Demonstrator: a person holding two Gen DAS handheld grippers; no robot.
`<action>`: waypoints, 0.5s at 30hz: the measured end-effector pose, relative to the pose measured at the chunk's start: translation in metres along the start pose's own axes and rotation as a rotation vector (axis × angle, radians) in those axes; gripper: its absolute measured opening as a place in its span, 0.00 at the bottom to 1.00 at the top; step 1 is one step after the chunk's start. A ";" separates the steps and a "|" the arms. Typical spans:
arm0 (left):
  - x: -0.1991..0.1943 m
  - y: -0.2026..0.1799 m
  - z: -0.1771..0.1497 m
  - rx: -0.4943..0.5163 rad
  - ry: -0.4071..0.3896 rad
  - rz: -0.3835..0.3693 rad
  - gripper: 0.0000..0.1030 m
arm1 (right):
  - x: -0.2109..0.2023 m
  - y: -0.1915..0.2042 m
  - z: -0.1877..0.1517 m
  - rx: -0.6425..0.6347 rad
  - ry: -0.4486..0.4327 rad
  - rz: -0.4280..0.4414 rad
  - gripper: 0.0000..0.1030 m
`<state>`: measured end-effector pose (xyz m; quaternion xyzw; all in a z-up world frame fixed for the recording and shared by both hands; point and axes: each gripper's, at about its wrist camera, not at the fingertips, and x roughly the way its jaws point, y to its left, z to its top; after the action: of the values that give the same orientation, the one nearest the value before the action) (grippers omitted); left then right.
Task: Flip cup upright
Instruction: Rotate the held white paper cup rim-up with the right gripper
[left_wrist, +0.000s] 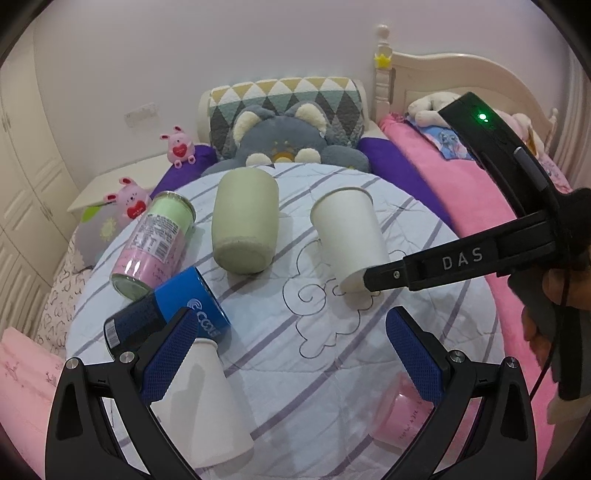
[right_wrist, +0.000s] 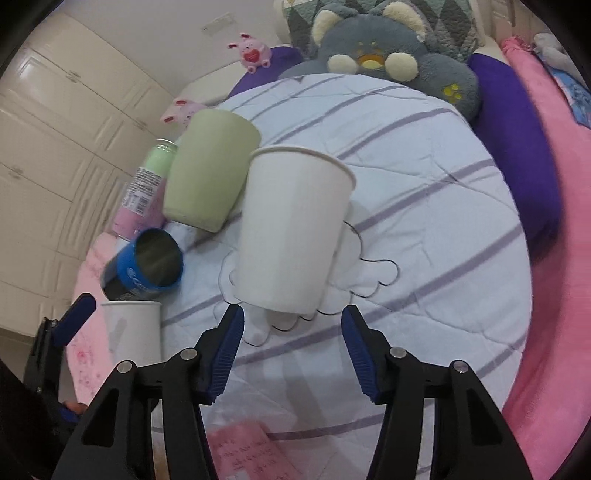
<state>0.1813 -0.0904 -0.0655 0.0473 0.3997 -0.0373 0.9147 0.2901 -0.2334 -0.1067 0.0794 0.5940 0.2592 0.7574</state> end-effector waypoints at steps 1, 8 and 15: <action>-0.001 0.000 0.000 -0.002 0.000 -0.003 1.00 | -0.001 -0.002 -0.002 0.013 -0.010 0.029 0.55; -0.011 -0.004 0.007 -0.022 -0.033 -0.008 1.00 | -0.035 -0.001 -0.028 0.006 -0.183 -0.042 0.78; -0.022 -0.023 0.028 -0.020 -0.079 -0.010 1.00 | -0.069 -0.014 -0.050 0.006 -0.314 -0.152 0.78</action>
<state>0.1845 -0.1159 -0.0315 0.0345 0.3639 -0.0398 0.9300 0.2363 -0.2883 -0.0679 0.0763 0.4735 0.1838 0.8580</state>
